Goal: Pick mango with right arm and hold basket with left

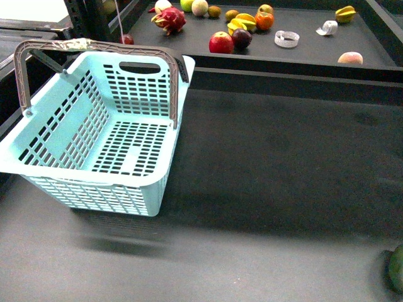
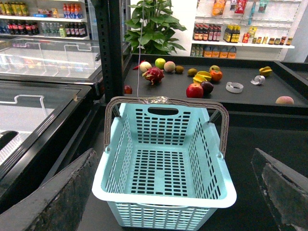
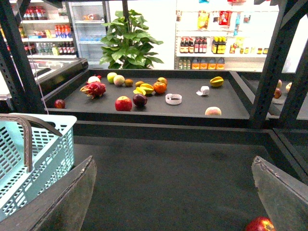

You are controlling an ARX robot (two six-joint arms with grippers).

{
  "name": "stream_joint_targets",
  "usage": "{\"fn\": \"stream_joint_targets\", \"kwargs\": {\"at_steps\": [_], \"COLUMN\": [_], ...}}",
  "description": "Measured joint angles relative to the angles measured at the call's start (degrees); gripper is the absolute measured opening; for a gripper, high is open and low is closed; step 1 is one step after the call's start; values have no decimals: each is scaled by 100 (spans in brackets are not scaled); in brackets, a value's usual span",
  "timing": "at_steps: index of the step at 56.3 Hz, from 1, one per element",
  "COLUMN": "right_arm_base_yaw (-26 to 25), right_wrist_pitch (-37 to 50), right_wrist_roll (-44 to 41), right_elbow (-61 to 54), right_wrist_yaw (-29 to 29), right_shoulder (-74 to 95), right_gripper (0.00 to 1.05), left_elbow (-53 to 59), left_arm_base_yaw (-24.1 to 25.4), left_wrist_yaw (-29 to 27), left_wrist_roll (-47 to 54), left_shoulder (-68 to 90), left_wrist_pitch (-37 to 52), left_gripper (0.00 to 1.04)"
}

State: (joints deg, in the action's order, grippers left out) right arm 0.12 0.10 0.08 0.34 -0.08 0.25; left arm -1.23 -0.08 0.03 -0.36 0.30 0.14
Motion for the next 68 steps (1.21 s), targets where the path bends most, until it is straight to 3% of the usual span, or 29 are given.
{"fn": "stream_joint_targets", "kwargs": {"at_steps": [68], "right_arm_base_yaw": [0], "right_wrist_pitch": [-2], "right_wrist_roll": [0], "right_elbow": [0], "right_wrist_yaw": [0], "right_shoulder": [0], "right_gripper": [96], "left_elbow": [0], "left_arm_base_yaw": [-2], "left_wrist_yaw": [-2], "left_wrist_roll": [0], "left_shoulder": [0], "left_wrist_pitch": [0], "left_gripper": [97]}}
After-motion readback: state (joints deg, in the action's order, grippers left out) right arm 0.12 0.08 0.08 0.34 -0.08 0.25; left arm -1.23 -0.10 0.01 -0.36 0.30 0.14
